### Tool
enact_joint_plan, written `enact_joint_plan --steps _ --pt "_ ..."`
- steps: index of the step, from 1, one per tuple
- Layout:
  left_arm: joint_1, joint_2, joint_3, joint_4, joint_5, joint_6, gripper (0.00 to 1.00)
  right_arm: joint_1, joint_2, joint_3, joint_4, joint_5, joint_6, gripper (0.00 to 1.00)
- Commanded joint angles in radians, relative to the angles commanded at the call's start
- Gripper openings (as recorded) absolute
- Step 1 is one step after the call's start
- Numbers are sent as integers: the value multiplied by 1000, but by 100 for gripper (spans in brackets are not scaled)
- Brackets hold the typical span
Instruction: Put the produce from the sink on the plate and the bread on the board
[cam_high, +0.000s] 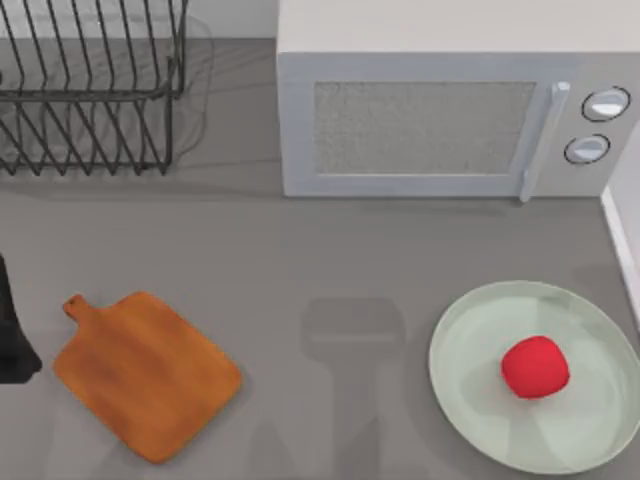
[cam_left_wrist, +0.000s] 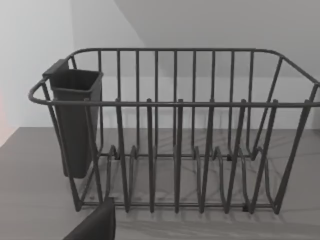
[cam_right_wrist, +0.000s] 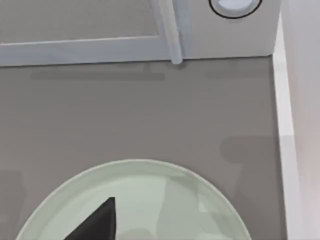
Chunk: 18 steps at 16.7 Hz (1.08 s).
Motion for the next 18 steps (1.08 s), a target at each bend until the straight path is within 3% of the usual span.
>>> enact_joint_plan --steps 8,18 --pt "0 0 0 0 0 0 100 -179 -588 -476 443 0 -184 100" --pt "7 27 25 -17 -3 4 100 -202 -645 -532 498 0 -207 100"
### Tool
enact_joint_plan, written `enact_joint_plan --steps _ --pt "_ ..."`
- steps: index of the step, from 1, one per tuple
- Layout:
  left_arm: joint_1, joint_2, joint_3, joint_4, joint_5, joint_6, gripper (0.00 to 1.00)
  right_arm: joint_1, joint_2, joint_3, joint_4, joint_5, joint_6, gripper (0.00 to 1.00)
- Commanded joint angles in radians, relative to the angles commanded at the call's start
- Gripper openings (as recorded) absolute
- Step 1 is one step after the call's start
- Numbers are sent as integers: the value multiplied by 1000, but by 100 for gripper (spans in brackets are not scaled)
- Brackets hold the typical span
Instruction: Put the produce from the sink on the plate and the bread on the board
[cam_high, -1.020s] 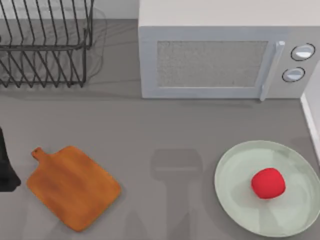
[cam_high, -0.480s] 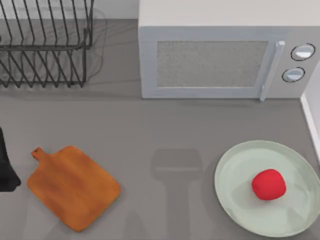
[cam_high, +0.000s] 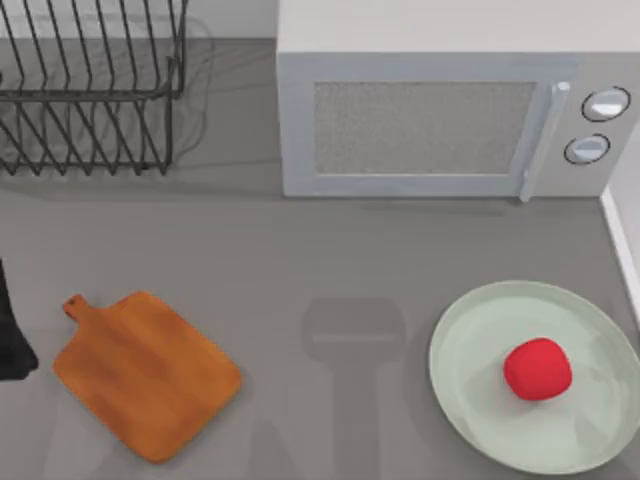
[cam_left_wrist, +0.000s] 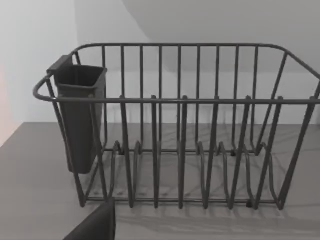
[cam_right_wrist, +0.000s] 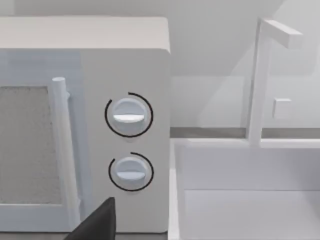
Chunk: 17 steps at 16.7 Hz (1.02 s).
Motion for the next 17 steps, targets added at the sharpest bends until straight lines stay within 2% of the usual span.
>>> enact_joint_plan --steps 5,17 --pt "32 247 192 -136 -1 15 100 0 0 0 0 0 0 100" --pt "161 1302 969 -681 3 81 100 0 0 0 0 0 0 100"
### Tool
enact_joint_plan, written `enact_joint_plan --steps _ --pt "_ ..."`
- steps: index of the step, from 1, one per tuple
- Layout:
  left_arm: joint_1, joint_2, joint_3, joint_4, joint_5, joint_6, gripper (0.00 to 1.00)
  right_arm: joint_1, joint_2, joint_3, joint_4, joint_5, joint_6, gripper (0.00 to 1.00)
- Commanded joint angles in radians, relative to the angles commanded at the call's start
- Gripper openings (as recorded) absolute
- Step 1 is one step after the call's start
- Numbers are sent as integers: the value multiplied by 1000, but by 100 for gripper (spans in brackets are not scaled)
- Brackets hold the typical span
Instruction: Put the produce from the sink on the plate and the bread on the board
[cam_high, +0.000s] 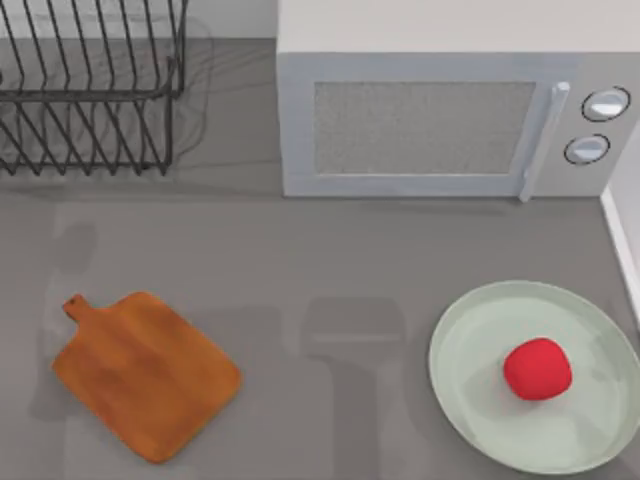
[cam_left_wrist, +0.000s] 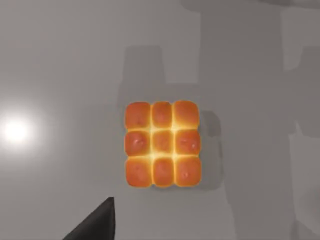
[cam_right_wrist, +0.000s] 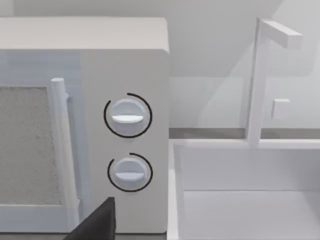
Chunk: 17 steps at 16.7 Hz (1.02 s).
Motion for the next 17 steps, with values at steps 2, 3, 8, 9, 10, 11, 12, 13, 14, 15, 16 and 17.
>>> enact_joint_plan --steps 2,3,8,9,10,11,12,13,14,15,16,17 --pt "20 161 120 -84 0 11 100 0 0 0 0 0 0 100" --pt "29 235 176 -124 0 15 100 0 0 0 0 0 0 100" --pt "66 538 394 -280 0 35 100 0 0 0 0 0 0 100" --pt "71 581 422 -301 0 38 100 0 0 0 0 0 0 100" --pt "75 616 446 -319 0 40 100 0 0 0 0 0 0 100" --pt "77 642 464 -335 0 43 100 0 0 0 0 0 0 100" --pt "78 658 476 -348 0 46 100 0 0 0 0 0 0 100" --pt "78 666 482 -354 0 47 100 0 0 0 0 0 0 100" --pt "78 666 482 -354 0 47 100 0 0 0 0 0 0 100" --pt "78 666 482 -354 0 47 100 0 0 0 0 0 0 100" --pt "78 666 482 -354 0 47 100 0 0 0 0 0 0 100" --pt "73 663 479 -352 0 47 100 0 0 0 0 0 0 100"
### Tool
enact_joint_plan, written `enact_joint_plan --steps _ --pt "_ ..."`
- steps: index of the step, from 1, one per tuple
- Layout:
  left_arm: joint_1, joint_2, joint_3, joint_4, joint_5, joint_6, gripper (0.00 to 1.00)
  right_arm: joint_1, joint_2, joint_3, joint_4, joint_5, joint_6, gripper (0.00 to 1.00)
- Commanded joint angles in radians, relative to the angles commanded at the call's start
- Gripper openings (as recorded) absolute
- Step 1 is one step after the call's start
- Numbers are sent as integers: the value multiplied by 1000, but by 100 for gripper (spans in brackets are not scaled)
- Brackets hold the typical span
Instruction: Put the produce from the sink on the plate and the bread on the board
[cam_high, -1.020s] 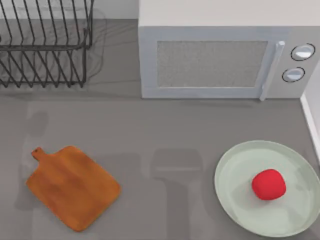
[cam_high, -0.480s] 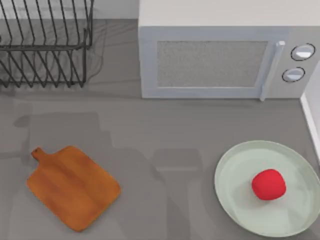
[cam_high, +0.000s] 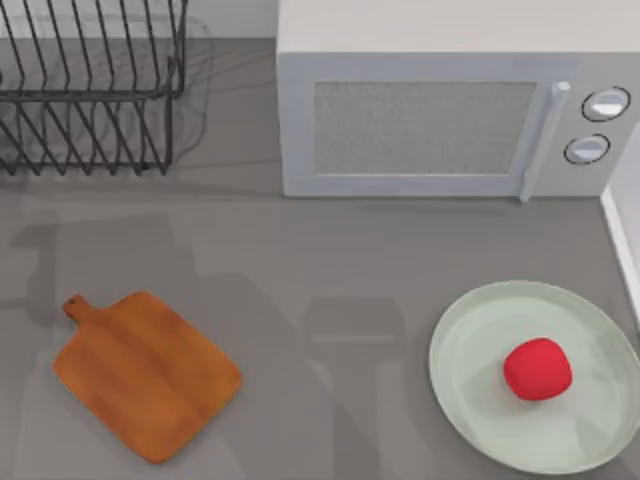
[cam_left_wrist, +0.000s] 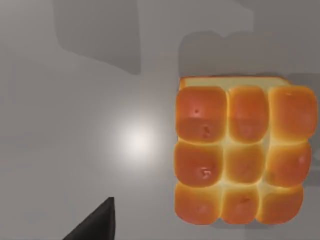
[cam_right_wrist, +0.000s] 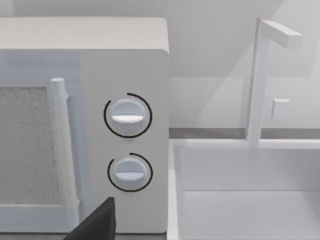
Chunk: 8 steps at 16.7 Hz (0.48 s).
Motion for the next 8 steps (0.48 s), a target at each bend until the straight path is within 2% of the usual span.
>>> enact_joint_plan --steps 3,8 --pt "3 19 -27 40 0 -1 100 0 0 0 0 0 0 100" --pt "6 91 -121 216 1 3 100 0 0 0 0 0 0 100"
